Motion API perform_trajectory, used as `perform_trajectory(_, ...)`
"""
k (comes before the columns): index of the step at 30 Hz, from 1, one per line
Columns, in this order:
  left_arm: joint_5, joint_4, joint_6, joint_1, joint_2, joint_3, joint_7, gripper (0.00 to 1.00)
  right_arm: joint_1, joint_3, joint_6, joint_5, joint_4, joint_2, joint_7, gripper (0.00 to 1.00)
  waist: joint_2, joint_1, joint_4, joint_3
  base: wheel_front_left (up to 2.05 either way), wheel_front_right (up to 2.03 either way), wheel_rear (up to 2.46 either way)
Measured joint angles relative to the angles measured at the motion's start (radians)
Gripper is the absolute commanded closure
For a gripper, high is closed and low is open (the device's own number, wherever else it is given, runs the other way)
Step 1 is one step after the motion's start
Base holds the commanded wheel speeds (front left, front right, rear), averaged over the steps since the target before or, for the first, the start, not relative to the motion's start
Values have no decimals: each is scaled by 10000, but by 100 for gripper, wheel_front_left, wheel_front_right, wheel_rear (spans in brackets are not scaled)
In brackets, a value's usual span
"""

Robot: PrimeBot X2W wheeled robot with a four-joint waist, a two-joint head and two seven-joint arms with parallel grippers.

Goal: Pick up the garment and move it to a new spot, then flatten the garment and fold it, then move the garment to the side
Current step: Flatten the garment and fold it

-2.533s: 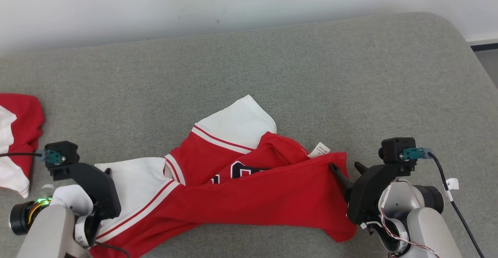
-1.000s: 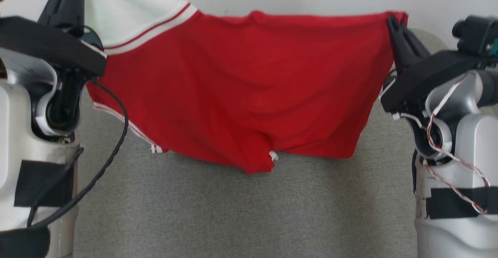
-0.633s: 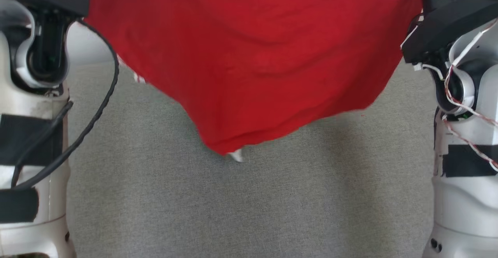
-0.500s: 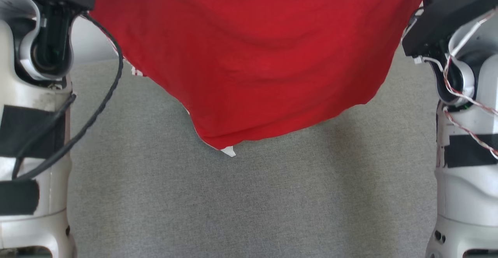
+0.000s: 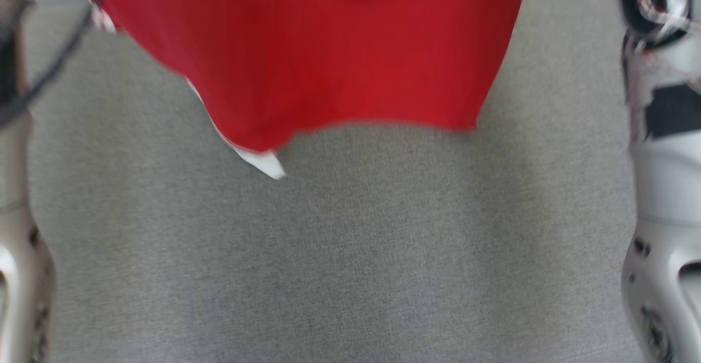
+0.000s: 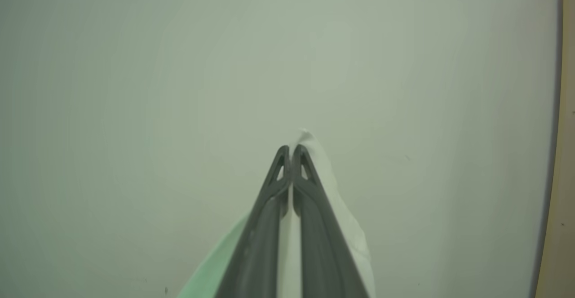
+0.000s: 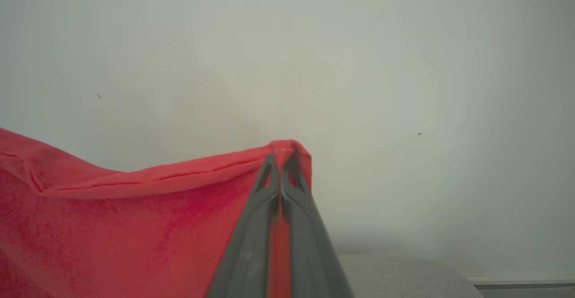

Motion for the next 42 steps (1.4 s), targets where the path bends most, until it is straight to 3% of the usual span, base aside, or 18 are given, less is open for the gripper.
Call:
perform_trajectory(8,1262,639,541,-2329,-56,-31,-1906,100,-2313,-508,2,-1154,1302,167,-3221,100,2,2,-237,1344,0,0,0)
perform_trajectory(14,1662,-750,328,-3409,-403,775,-2065,100,-3478,-892,2,-2109,1668,128,-5198,100,0,-1,-448,1979,0,0,0)
perform_trajectory(17,1764,-1436,79,-3108,-675,1172,-2077,100,-3646,-1032,2,-2539,1975,-10,-5988,100,-2,-4,-534,2411,0,0,0)
perform_trajectory(21,1626,-1804,-13,-1340,-863,1076,-2063,100,-3174,-928,2,-2830,2715,-15,-6767,100,2,2,-578,2998,0,0,0)
perform_trajectory(25,917,-2537,-42,62,-598,295,-2063,100,-2568,-539,13,-2888,3127,-31,-7158,100,1,2,-518,3341,0,0,0)
perform_trajectory(33,-474,-3657,-71,2871,-456,311,-2063,100,-760,483,15,-1816,3264,-476,-7250,100,1,-1,-254,2969,0,0,0)
perform_trajectory(42,-1463,-3875,-73,6519,-763,-56,-2063,100,2167,247,15,-696,2658,-932,-5526,100,0,-5,166,1364,0,0,0)
